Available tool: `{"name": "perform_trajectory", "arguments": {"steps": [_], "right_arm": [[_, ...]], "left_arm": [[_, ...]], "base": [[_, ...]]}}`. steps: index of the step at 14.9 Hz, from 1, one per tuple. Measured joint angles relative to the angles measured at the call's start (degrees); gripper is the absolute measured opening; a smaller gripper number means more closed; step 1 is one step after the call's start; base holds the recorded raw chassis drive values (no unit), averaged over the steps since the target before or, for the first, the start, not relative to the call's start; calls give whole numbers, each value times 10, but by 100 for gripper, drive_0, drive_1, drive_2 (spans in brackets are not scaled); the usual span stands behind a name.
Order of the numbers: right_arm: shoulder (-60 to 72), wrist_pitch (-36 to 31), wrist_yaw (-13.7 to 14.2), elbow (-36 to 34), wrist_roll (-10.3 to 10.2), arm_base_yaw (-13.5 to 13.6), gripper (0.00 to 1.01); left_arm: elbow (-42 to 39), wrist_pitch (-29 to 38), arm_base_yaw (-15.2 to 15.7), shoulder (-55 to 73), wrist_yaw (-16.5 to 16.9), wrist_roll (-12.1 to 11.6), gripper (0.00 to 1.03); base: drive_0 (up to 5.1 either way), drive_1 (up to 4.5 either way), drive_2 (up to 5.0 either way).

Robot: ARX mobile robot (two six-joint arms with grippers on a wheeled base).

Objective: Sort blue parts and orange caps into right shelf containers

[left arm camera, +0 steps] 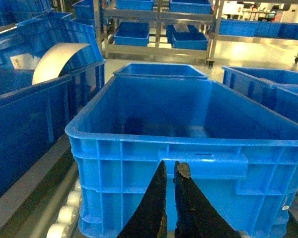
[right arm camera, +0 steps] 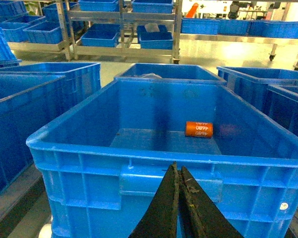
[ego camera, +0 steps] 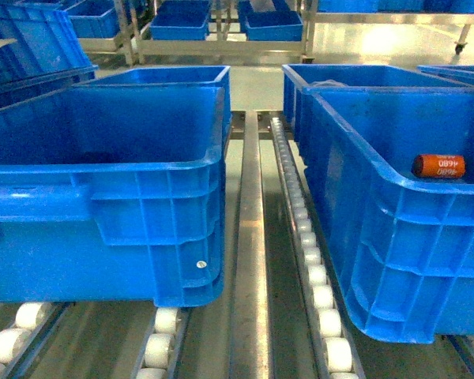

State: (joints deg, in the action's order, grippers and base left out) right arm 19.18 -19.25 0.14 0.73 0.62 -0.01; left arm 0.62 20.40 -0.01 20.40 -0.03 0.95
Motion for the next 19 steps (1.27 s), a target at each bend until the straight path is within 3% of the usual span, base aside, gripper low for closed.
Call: {"name": "perform_trajectory", "arguments": {"steps": [8, 9, 10, 13, 14, 16, 19], "right_arm": [[-101, 106, 0, 0, 0, 0, 2], [-170, 198, -2, 0, 0, 0, 2], [-188, 182, -3, 1, 0, 0, 2], [-189, 197, -2, 0, -1, 0, 2], [-189, 195, -2, 0, -1, 0, 15], [-189, 195, -2, 0, -1, 0, 24], [-189, 195, -2, 0, -1, 0, 61]], "left_arm": [[0, -104, 0, -105, 0, 0, 2], [0, -170, 0, -149, 0, 0, 2], [0, -208, 0, -196, 0, 0, 2], [0, -205, 0, -198, 0, 0, 2], [0, -206, 0, -198, 0, 0, 12], [0, -206, 0, -198, 0, 0, 21], [0, -206, 0, -198, 0, 0, 56]], "base": [[0, 0, 0], [0, 0, 0], [0, 0, 0], [0, 0, 0], [0, 0, 0], [0, 0, 0], [0, 0, 0]]}}
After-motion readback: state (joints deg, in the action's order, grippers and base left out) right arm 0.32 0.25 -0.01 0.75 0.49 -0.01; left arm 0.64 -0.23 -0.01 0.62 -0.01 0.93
